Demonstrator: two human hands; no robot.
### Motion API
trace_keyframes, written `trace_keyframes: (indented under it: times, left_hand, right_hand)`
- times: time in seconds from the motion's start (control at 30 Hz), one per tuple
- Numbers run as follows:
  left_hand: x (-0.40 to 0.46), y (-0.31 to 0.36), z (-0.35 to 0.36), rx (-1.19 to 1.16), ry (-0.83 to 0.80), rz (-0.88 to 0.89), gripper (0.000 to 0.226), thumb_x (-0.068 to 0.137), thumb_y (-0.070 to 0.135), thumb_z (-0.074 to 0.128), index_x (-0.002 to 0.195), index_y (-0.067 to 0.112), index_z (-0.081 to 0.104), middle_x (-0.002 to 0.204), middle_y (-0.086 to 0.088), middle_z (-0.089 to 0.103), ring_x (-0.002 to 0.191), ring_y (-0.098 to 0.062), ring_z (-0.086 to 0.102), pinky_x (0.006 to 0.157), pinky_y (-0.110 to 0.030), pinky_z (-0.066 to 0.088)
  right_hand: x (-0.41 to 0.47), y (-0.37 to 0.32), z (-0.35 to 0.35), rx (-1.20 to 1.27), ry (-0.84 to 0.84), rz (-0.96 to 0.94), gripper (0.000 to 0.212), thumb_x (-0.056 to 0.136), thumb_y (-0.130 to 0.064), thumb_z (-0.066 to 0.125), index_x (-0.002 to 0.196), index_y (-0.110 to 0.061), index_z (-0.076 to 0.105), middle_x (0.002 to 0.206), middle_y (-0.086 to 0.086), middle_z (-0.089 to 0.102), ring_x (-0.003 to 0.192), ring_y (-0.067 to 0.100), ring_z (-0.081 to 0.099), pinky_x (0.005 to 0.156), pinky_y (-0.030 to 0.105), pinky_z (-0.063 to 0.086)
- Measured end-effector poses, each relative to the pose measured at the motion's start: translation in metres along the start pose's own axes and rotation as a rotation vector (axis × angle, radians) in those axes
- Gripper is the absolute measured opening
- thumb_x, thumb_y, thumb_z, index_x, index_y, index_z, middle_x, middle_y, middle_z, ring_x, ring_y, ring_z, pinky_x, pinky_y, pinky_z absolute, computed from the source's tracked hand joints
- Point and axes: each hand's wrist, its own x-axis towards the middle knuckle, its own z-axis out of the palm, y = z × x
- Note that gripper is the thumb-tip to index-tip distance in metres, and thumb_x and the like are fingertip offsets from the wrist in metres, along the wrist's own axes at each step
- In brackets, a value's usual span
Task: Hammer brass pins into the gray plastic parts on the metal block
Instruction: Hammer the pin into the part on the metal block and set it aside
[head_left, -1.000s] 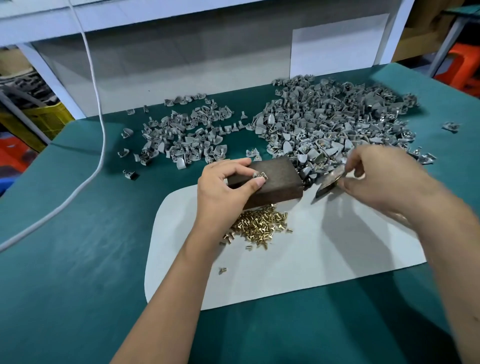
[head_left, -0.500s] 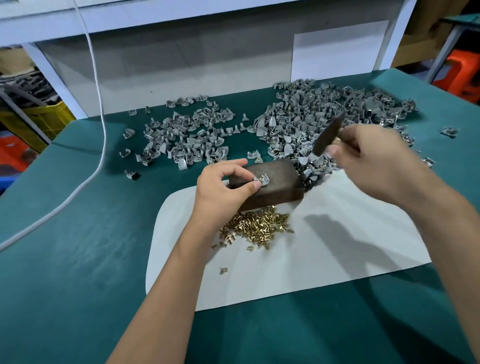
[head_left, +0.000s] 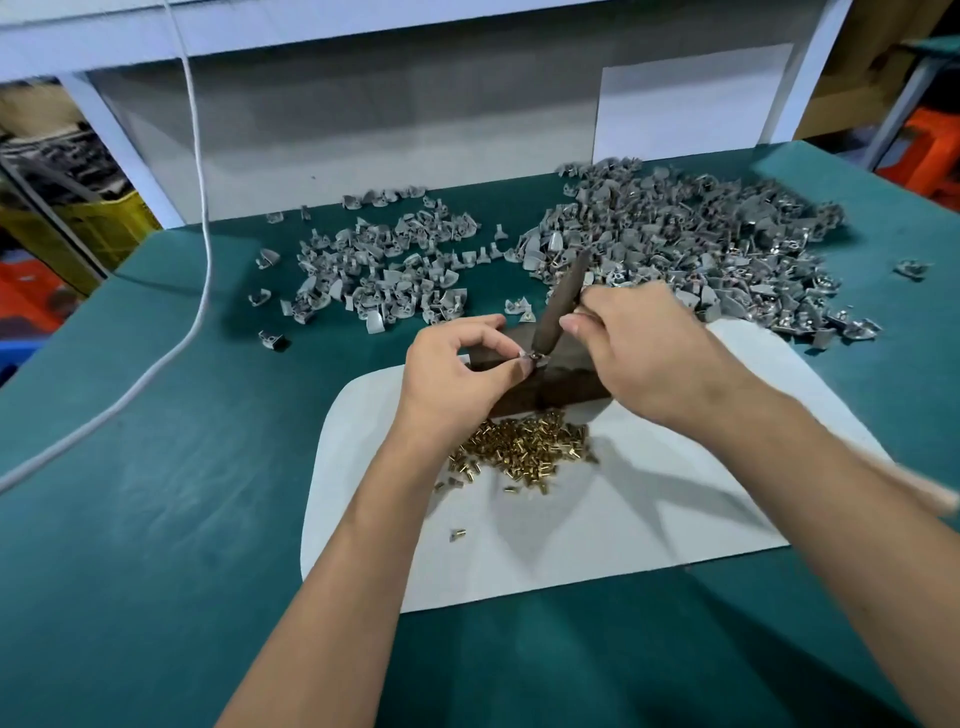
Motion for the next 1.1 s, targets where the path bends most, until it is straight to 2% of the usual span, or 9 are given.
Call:
trace_keyframes:
  times: [0.07,0.17,0.27,0.33,0.5,0.63,0.77,0.93,1.1]
  left_hand:
    - [0.000,0.000,0.000,0.005,0.000,-0.008,0.022,0.077,0.011,0.087,0.069,0.030,0.078,0.121,0.002,0.071,0.118,-0.001,0.062,0.103,-0.035,0.044]
    - [0.001,0.001,0.000,-0.002,-0.007,-0.022,0.020,0.076,0.011,0.088,0.070,0.028,0.078,0.122,0.002,0.071,0.118,-0.002,0.062,0.103,-0.034,0.044]
    - [0.000,0.001,0.000,-0.010,-0.004,-0.022,0.021,0.076,0.011,0.088,0.070,0.028,0.078,0.123,0.001,0.071,0.118,-0.003,0.063,0.105,-0.035,0.045]
    - [0.000,0.001,0.000,0.007,0.000,-0.022,0.021,0.077,0.012,0.088,0.068,0.029,0.077,0.124,0.002,0.071,0.117,-0.003,0.063,0.105,-0.035,0.045]
    - [0.001,-0.001,-0.002,0.019,-0.008,-0.014,0.021,0.076,0.015,0.089,0.068,0.031,0.078,0.123,0.006,0.071,0.116,0.001,0.062,0.100,-0.029,0.044]
    - [0.001,-0.001,-0.001,0.023,-0.007,-0.007,0.021,0.076,0.013,0.089,0.070,0.029,0.077,0.123,0.003,0.071,0.116,-0.002,0.063,0.106,-0.034,0.046]
    - [0.001,-0.001,-0.001,0.031,0.002,-0.018,0.016,0.075,0.019,0.090,0.070,0.029,0.079,0.123,0.010,0.071,0.114,0.006,0.061,0.102,-0.029,0.042]
    - [0.001,0.000,-0.001,0.023,-0.003,-0.023,0.021,0.076,0.012,0.089,0.070,0.029,0.079,0.125,0.001,0.071,0.119,-0.008,0.064,0.109,-0.046,0.048]
    - [-0.001,0.003,-0.001,0.033,-0.003,-0.015,0.017,0.076,0.014,0.089,0.071,0.028,0.079,0.123,0.003,0.071,0.116,-0.003,0.064,0.107,-0.041,0.049]
  right_hand:
    - [0.003,0.006,-0.006,-0.036,0.023,0.002,0.030,0.106,-0.039,0.046,0.078,-0.028,0.043,0.077,0.005,0.059,0.071,0.031,0.057,0.063,0.038,0.045]
    - [-0.003,0.007,-0.010,0.109,0.309,-0.099,0.021,0.104,-0.039,0.047,0.086,-0.028,0.048,0.065,-0.006,0.049,0.056,0.019,0.049,0.051,0.030,0.036]
    - [-0.006,-0.001,0.002,0.062,0.113,-0.075,0.023,0.107,-0.037,0.046,0.089,-0.022,0.049,0.076,0.007,0.062,0.067,0.030,0.058,0.061,0.040,0.049]
    - [-0.002,0.000,-0.004,-0.030,-0.005,-0.015,0.024,0.106,-0.039,0.046,0.087,-0.025,0.048,0.080,0.009,0.062,0.071,0.032,0.056,0.065,0.041,0.048]
    - [-0.008,-0.003,-0.012,0.113,0.281,-0.111,0.022,0.106,-0.037,0.047,0.095,-0.020,0.055,0.076,0.005,0.063,0.066,0.030,0.059,0.059,0.038,0.047]
    - [-0.003,-0.012,-0.009,-0.081,-0.038,-0.031,0.023,0.107,-0.040,0.044,0.096,-0.024,0.055,0.077,0.002,0.057,0.077,0.034,0.058,0.067,0.040,0.048]
    - [0.000,-0.011,-0.020,0.034,0.274,-0.099,0.023,0.106,-0.040,0.046,0.098,-0.021,0.056,0.078,0.001,0.060,0.067,0.030,0.057,0.063,0.037,0.047]
    - [-0.009,-0.012,-0.005,-0.068,-0.018,0.031,0.022,0.107,-0.041,0.043,0.094,-0.024,0.050,0.080,0.006,0.060,0.074,0.034,0.058,0.065,0.038,0.044]
    - [-0.005,-0.012,-0.012,-0.021,0.255,-0.025,0.020,0.107,-0.040,0.045,0.097,-0.023,0.051,0.070,0.000,0.049,0.064,0.031,0.046,0.061,0.035,0.035]
